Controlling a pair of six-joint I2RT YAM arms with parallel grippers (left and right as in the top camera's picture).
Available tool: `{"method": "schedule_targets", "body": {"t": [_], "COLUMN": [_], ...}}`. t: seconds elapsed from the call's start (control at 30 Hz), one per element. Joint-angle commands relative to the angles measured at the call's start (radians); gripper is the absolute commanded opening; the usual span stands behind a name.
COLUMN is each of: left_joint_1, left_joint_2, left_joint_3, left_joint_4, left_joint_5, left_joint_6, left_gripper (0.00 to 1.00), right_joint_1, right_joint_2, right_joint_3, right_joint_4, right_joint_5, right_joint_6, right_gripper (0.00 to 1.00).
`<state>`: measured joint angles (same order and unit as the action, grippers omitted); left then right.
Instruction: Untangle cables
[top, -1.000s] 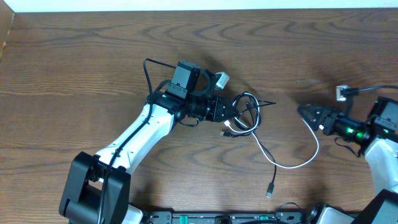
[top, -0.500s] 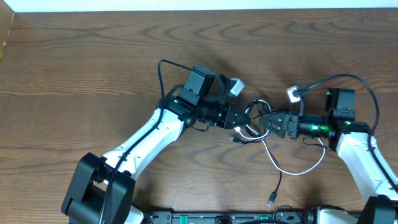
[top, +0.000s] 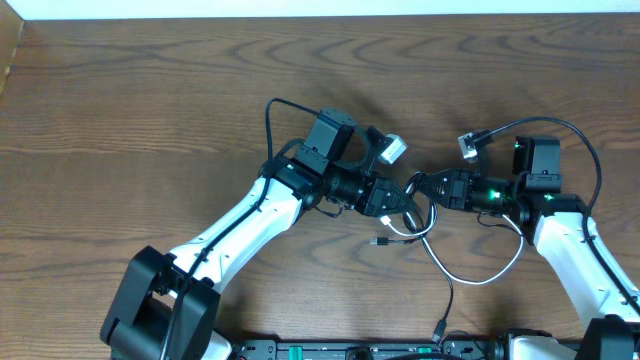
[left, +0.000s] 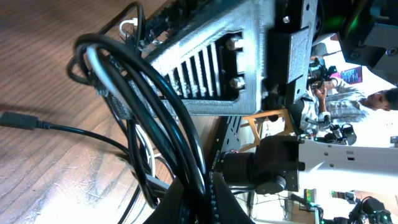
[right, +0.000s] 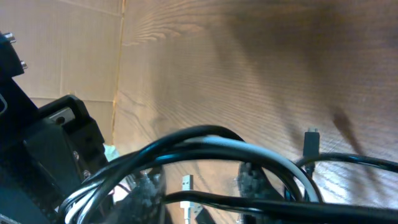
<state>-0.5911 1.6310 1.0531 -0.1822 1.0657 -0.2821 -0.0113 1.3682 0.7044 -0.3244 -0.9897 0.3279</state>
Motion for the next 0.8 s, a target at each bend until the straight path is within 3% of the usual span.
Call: {"method": "schedule_targets", "body": {"t": [0.0, 0.07, 0.2, 0.33, 0.6, 0.77], "left_joint_1": [-0.003, -0.003, -0.003, -0.003, -0.003, -0.003], "left_joint_2": [0.006, 0.006, 0.006, 0.006, 0.006, 0.006], "left_joint_3": [-0.005, -0.005, -0.005, -0.005, -0.005, -0.005], "left_joint_4": [0.000, -0.007, -0.007, -0.016, -0.063, -0.107], "left_joint_5": [0.023, 0.015, 0.015, 0.014, 0.013, -0.187], "left_joint_6": [0.027, 0.027, 0.027, 0.044, 0.114, 0.093], "left_gripper": [0.08, 0.13, 0.17, 0.28, 0.29, 0.29], "right_joint_1": [0.010, 0.010, 0.010, 0.010, 0.010, 0.010], "right_joint_2": [0.008, 0.008, 0.008, 0.008, 0.008, 0.008], "right_joint_3": [0.000, 0.000, 0.000, 0.000, 0.000, 0.000], "right_joint_4": [0.000, -0.001, 0.000, -0.002, -0.005, -0.012], "right_joint_5": [-0.015, -0.014, -0.015, -0.015, -0.015, 0.024], "right_joint_6": [0.033, 0.053, 0.080, 0.080, 0.083, 0.078], "right_gripper": [0.29, 0.23, 0.18, 0.16, 0.13, 0.18]}}
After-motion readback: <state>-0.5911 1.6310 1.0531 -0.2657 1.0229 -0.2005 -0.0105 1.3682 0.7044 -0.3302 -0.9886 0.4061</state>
